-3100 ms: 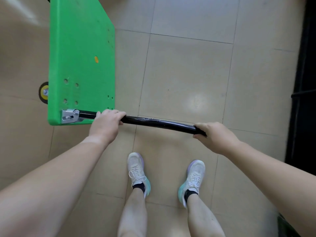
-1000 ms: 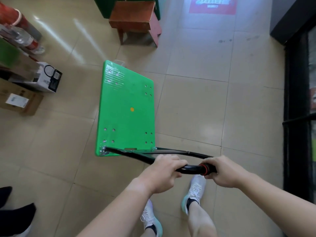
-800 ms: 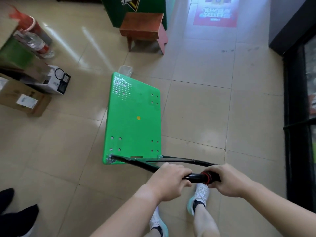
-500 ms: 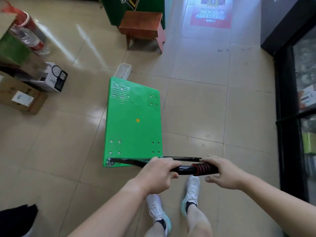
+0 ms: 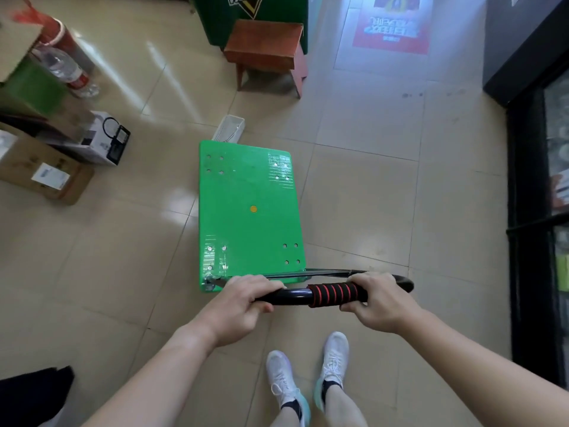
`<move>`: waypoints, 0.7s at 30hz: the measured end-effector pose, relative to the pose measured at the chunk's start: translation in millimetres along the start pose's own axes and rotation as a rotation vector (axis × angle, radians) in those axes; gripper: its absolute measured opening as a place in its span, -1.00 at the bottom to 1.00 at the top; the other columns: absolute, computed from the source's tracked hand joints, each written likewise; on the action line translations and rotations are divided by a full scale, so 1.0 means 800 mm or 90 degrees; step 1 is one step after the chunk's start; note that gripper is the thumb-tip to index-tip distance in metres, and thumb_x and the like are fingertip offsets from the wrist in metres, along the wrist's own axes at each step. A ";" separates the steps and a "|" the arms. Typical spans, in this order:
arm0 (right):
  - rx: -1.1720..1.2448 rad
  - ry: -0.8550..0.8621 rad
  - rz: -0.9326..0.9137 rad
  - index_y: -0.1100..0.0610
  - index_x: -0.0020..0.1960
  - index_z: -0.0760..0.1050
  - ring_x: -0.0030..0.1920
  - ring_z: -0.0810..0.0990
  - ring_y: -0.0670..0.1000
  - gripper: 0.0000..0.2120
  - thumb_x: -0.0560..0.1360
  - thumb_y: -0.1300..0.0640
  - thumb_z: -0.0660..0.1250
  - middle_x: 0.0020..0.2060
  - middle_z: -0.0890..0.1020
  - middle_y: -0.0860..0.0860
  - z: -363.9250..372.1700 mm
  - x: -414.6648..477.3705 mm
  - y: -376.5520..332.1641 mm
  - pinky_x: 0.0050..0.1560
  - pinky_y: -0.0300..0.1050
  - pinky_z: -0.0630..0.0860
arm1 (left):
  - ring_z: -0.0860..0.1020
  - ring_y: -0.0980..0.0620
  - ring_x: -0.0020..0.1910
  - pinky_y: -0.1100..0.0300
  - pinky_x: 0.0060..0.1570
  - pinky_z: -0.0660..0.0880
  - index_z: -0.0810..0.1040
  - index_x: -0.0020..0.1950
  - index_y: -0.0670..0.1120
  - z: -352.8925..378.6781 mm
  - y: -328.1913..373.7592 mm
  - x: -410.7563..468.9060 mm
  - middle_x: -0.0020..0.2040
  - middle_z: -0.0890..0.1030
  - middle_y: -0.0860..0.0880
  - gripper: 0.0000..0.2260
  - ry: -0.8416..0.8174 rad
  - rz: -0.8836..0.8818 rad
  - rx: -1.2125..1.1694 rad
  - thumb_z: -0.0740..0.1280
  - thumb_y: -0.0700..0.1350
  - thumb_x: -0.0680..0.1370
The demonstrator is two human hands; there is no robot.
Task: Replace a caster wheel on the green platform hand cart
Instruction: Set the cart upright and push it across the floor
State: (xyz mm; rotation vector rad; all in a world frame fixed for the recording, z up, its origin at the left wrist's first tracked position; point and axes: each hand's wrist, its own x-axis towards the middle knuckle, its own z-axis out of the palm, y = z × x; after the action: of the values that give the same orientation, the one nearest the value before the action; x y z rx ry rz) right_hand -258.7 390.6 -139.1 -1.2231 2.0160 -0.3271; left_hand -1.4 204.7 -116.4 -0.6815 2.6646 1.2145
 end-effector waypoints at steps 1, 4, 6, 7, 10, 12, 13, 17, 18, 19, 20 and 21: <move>-0.006 0.002 -0.001 -0.04 -0.09 0.56 -0.18 0.46 -0.08 -0.77 0.38 -0.14 0.46 -0.27 0.56 -0.16 -0.005 0.003 -0.001 0.04 -0.04 0.36 | 0.51 0.29 0.05 0.13 0.18 0.44 0.60 0.27 0.08 -0.002 -0.001 0.002 0.03 0.58 0.33 -0.67 0.005 0.003 -0.008 0.37 -0.13 0.51; -0.021 0.024 -0.007 -0.05 -0.08 0.56 -0.20 0.44 -0.09 -0.78 0.39 -0.14 0.47 -0.31 0.53 -0.20 -0.020 0.007 -0.007 0.03 -0.05 0.36 | 0.50 0.39 0.05 0.36 0.19 0.39 0.65 0.25 -0.02 -0.006 -0.003 0.007 0.02 0.56 0.41 -0.68 0.035 -0.003 -0.033 0.37 -0.17 0.50; -0.025 0.033 -0.004 -0.07 -0.11 0.53 -0.20 0.44 -0.07 -0.79 0.39 -0.16 0.46 -0.31 0.52 -0.20 -0.027 0.007 -0.013 0.00 -0.05 0.34 | 0.54 0.29 0.08 0.37 0.22 0.38 0.65 0.26 -0.07 -0.009 -0.002 0.012 0.08 0.60 0.31 -0.67 0.037 -0.017 -0.039 0.36 -0.16 0.50; -0.029 0.029 -0.003 -0.09 -0.13 0.50 -0.17 0.47 -0.05 -0.78 0.39 -0.18 0.45 -0.28 0.54 -0.18 -0.029 0.006 -0.017 0.02 -0.05 0.34 | 0.54 0.23 0.09 0.35 0.23 0.39 0.65 0.27 -0.07 -0.010 -0.004 0.012 0.09 0.63 0.23 -0.66 0.029 -0.031 -0.047 0.36 -0.14 0.51; -0.077 0.009 0.009 -0.08 -0.12 0.45 -0.06 0.54 0.01 -0.73 0.41 -0.25 0.39 -0.18 0.60 -0.13 -0.023 -0.002 -0.033 0.11 0.00 0.34 | 0.52 0.32 0.11 0.37 0.24 0.39 0.63 0.29 -0.02 -0.010 -0.013 -0.003 0.07 0.60 0.34 -0.68 -0.017 -0.086 -0.083 0.37 -0.17 0.54; -0.127 0.002 0.009 -0.03 -0.09 0.48 -0.04 0.56 0.02 -0.65 0.40 -0.31 0.33 -0.16 0.61 -0.11 -0.014 -0.005 -0.049 0.11 0.01 0.33 | 0.52 0.36 0.14 0.42 0.25 0.37 0.62 0.30 0.00 -0.009 -0.024 -0.021 0.13 0.55 0.40 -0.66 -0.039 -0.124 -0.098 0.38 -0.27 0.57; -0.145 0.000 0.007 -0.02 -0.09 0.48 -0.04 0.56 0.02 -0.63 0.40 -0.33 0.31 -0.16 0.61 -0.10 -0.007 -0.007 -0.058 0.09 0.01 0.33 | 0.53 0.36 0.14 0.43 0.24 0.37 0.61 0.29 0.03 -0.010 -0.030 -0.030 0.16 0.53 0.41 -0.64 -0.041 -0.141 -0.108 0.38 -0.31 0.57; -0.179 -0.004 0.019 -0.02 -0.10 0.45 -0.02 0.56 0.05 -0.62 0.42 -0.35 0.28 -0.14 0.61 -0.09 0.015 -0.010 -0.089 0.05 0.01 0.29 | 0.55 0.30 0.16 0.41 0.25 0.40 0.56 0.20 0.18 -0.015 -0.049 -0.055 0.17 0.55 0.37 -0.57 -0.021 -0.170 -0.125 0.37 -0.35 0.57; -0.180 -0.003 0.029 -0.03 -0.10 0.44 -0.02 0.56 0.07 -0.61 0.43 -0.35 0.27 -0.14 0.61 -0.08 0.020 -0.008 -0.096 0.07 0.02 0.30 | 0.57 0.26 0.14 0.38 0.24 0.43 0.56 0.18 0.21 -0.017 -0.053 -0.056 0.15 0.58 0.34 -0.56 -0.013 -0.178 -0.131 0.36 -0.36 0.57; -0.180 0.000 0.036 -0.03 -0.11 0.43 -0.02 0.56 0.08 -0.61 0.43 -0.36 0.27 -0.14 0.61 -0.07 0.024 -0.006 -0.103 0.09 0.02 0.32 | 0.59 0.23 0.12 0.36 0.23 0.45 0.55 0.16 0.23 -0.019 -0.058 -0.057 0.13 0.61 0.30 -0.54 -0.001 -0.183 -0.132 0.35 -0.37 0.57; -0.180 0.002 0.041 -0.03 -0.11 0.43 -0.03 0.56 0.08 -0.61 0.44 -0.37 0.26 -0.14 0.61 -0.06 0.029 -0.003 -0.110 0.10 0.03 0.33 | 0.59 0.22 0.11 0.35 0.23 0.45 0.53 0.14 0.26 -0.020 -0.064 -0.058 0.12 0.62 0.27 -0.52 0.013 -0.188 -0.129 0.35 -0.37 0.57; -0.183 0.000 0.045 -0.03 -0.11 0.42 -0.03 0.56 0.09 -0.60 0.44 -0.37 0.26 -0.15 0.61 -0.05 0.034 -0.001 -0.117 0.11 0.04 0.33 | 0.57 0.24 0.11 0.34 0.24 0.45 0.52 0.12 0.28 -0.020 -0.069 -0.060 0.14 0.61 0.25 -0.51 0.019 -0.191 -0.122 0.34 -0.38 0.58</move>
State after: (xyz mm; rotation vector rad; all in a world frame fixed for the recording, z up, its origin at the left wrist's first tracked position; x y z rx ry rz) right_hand -177.9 347.9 -105.6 -1.3174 2.1540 -0.0003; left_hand 67.1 177.9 -129.0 -1.0890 2.3739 1.3881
